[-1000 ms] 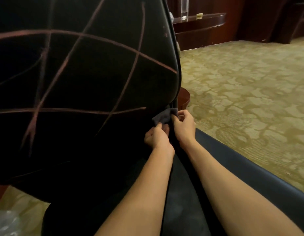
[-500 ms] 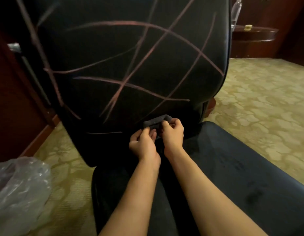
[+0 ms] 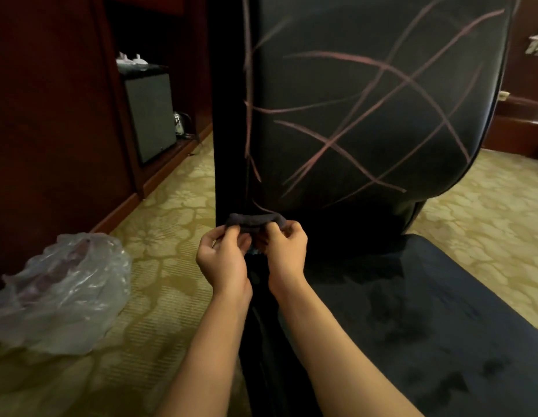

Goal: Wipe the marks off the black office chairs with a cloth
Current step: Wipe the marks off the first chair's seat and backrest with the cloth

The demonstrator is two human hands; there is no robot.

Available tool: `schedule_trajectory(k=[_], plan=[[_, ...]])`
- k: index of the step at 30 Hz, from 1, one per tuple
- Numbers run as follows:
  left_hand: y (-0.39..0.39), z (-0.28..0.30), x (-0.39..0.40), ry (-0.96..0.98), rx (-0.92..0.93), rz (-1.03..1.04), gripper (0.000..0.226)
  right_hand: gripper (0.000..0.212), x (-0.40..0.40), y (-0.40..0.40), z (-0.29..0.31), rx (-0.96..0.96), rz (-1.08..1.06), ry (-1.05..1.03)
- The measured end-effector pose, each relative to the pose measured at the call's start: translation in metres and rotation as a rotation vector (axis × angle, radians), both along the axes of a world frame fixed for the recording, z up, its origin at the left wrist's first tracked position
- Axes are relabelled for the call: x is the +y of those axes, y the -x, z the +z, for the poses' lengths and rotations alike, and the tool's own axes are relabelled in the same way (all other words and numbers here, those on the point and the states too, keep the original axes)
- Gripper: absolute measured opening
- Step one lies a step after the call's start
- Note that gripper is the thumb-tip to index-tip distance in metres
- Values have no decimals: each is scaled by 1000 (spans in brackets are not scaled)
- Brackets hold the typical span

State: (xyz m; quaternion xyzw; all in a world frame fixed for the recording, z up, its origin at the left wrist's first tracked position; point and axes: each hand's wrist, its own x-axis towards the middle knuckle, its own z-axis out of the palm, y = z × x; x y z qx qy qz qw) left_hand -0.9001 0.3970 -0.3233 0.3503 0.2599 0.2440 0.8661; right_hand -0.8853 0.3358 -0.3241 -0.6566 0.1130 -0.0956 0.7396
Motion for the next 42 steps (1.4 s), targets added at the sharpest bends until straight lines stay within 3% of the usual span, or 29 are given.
schedule_trajectory(k=[8, 16, 19, 23, 28, 32, 35, 39, 42], plan=[[8, 10, 15, -173, -119, -219, 23, 11, 14, 12, 8, -78, -49, -115], [4, 55, 32, -537, -266, -74, 13, 11, 17, 21, 69, -376, -157, -13], [0, 48, 34, -579, -186, -84, 11, 12, 20, 21, 65, -320, -169, 68], [7, 18, 31, -898, -59, -2, 9, 11, 17, 27, 40, -222, -212, 235], [1, 42, 40, -850, -129, -73, 12, 12, 18, 24, 56, -248, -207, 230], [-11, 112, 44, -982, -315, 116, 8, 15, 24, 15, 127, -461, -279, 201], [-25, 151, 45, -1020, -336, 125, 13, 23, 23, 2, 173, -445, -221, 250], [-26, 133, 43, -1050, -294, 120, 20, 22, 20, 1, 162, -424, -220, 438], [-20, 94, 40, -1010, -196, 67, 15, 20, 21, 7, 127, -405, -202, 454]])
